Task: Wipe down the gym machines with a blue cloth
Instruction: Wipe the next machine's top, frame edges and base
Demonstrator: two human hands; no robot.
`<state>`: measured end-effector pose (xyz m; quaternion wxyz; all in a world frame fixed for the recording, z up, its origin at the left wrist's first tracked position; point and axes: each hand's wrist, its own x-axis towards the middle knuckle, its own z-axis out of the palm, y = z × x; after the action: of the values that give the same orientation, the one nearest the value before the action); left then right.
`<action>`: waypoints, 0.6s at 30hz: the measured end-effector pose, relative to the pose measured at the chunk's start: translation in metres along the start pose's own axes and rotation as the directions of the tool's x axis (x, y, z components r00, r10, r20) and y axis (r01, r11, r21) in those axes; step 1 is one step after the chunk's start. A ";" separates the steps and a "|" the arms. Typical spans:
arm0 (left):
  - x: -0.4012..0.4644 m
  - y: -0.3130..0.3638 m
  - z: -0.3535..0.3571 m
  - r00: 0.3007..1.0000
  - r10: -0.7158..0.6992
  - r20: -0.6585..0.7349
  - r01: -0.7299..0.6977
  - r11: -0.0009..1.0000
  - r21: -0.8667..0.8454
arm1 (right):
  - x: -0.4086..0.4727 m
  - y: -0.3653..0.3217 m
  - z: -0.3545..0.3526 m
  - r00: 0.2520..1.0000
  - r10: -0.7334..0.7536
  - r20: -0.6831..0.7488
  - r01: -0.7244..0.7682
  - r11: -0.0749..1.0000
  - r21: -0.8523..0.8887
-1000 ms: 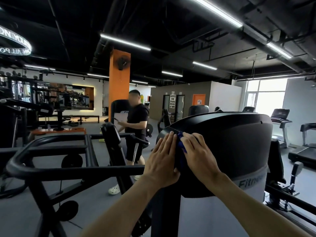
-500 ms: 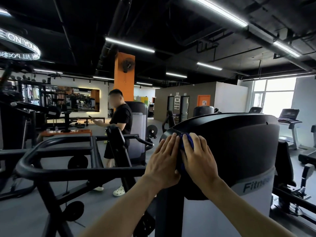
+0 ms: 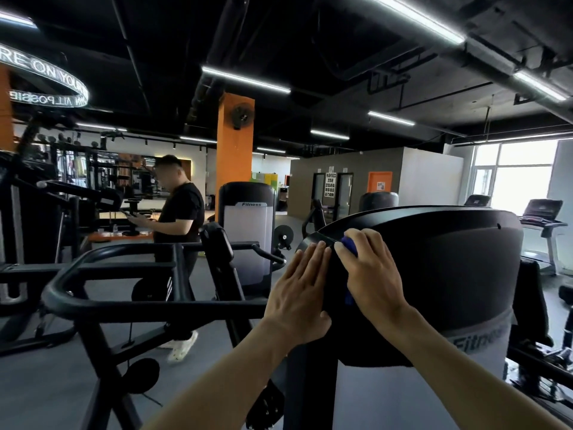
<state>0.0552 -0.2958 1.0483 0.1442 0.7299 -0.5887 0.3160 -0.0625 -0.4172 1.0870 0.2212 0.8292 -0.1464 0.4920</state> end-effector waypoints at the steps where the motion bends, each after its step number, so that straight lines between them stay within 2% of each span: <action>1: 0.000 0.000 0.001 1.000 0.000 0.000 0.000 1.000 -0.001 | 0.007 0.003 -0.002 1.000 0.020 0.001 -0.020 0.998 0.065; 3: 0.001 0.000 0.002 1.000 -0.003 0.001 0.003 1.000 -0.003 | 0.022 0.012 -0.006 0.999 0.013 0.052 -0.019 0.995 0.099; 7: 0.002 0.001 0.005 1.000 -0.022 0.003 0.022 1.000 -0.016 | 0.042 0.026 -0.007 0.974 -0.181 0.134 0.187 0.982 -0.035; 10: 0.003 0.003 0.004 1.000 -0.030 0.003 0.030 1.000 0.001 | 0.041 0.029 -0.007 0.953 -0.275 0.124 0.279 0.960 -0.022; 15: 0.004 0.005 0.005 0.999 -0.036 0.021 0.036 0.999 0.021 | 0.035 0.030 -0.013 0.934 -0.334 0.125 0.323 0.941 0.097; 18: 0.005 0.005 0.006 0.999 -0.046 0.018 0.046 0.999 0.017 | 0.040 0.025 -0.014 0.916 -0.352 0.193 0.348 0.936 0.055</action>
<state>0.0528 -0.3048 1.0459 0.1398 0.7473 -0.5705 0.3107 -0.0655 -0.4327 1.1331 0.2815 0.8893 -0.0127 0.3601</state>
